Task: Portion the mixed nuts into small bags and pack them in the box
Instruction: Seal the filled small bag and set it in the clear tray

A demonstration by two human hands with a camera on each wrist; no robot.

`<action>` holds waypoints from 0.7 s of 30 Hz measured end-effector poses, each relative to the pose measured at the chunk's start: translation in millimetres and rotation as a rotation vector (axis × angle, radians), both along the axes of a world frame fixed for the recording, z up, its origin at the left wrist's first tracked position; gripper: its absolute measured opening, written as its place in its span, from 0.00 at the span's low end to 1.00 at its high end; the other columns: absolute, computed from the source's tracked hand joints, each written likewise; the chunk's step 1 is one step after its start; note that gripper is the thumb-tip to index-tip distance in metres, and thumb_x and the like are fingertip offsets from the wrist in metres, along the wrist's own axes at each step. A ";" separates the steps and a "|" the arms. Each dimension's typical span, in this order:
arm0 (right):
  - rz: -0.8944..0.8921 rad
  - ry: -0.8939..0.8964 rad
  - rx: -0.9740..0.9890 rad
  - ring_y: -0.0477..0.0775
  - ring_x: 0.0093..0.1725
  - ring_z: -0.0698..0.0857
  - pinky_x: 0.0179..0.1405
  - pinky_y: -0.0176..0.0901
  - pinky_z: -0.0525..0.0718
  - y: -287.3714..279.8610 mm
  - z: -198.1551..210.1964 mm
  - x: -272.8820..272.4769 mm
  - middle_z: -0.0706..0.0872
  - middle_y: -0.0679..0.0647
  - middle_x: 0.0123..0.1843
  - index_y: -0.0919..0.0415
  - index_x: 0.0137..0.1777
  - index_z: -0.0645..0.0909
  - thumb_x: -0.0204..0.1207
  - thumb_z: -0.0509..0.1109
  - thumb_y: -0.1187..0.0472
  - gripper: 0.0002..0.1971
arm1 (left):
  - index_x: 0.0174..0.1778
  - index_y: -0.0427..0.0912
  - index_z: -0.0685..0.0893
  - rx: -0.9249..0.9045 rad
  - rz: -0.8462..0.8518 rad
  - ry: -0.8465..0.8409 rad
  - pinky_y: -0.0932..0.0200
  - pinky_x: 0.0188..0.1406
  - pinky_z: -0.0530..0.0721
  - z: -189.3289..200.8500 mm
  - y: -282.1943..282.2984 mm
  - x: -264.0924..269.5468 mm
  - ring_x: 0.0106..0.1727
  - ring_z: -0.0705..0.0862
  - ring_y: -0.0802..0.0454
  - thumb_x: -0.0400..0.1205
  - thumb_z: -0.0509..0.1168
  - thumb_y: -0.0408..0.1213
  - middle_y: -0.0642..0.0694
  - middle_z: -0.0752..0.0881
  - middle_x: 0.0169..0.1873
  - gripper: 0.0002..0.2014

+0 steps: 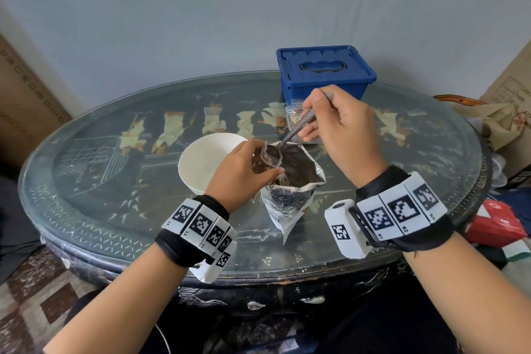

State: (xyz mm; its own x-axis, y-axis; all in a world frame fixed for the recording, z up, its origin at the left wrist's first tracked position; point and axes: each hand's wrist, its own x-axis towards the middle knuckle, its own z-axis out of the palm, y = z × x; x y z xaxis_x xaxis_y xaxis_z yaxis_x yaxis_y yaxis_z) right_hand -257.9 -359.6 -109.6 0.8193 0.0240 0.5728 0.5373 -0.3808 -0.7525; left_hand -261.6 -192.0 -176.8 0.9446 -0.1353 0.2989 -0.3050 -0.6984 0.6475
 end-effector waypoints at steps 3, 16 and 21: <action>-0.009 -0.051 -0.020 0.47 0.27 0.87 0.28 0.51 0.87 0.2 6.2 0.2 0.84 0.45 0.32 0.61 0.43 0.80 0.84 0.59 0.59 0.11 | 0.59 0.36 0.78 -0.050 0.027 -0.004 0.78 0.39 0.69 -3.0 1.4 -3.8 0.45 0.76 0.56 0.72 0.75 0.43 0.51 0.78 0.46 0.24; -0.234 -0.027 0.132 0.47 0.27 0.85 0.29 0.43 0.85 -29.8 -17.2 10.0 0.83 0.52 0.32 0.59 0.42 0.75 0.86 0.54 0.59 0.13 | 0.59 0.38 0.79 -0.140 0.075 0.009 0.83 0.38 0.71 -17.8 7.2 -16.4 0.42 0.75 0.64 0.72 0.74 0.44 0.52 0.79 0.47 0.23; -0.189 -0.007 -0.104 0.45 0.32 0.86 0.31 0.32 0.83 -26.0 -54.0 10.5 0.85 0.56 0.35 0.60 0.43 0.79 0.84 0.57 0.62 0.11 | 0.59 0.39 0.79 -0.157 0.061 0.020 0.82 0.38 0.72 -20.8 4.8 -20.4 0.42 0.75 0.65 0.73 0.74 0.44 0.51 0.80 0.48 0.22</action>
State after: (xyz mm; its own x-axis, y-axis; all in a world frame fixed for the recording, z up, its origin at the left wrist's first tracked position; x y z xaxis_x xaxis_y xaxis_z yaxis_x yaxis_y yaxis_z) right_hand -247.4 -385.6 -163.6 0.8108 -0.0700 0.5811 0.4543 -0.5507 -0.7002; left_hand -282.0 -187.2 -197.6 0.9556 -0.0303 0.2930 -0.2509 -0.6050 0.7557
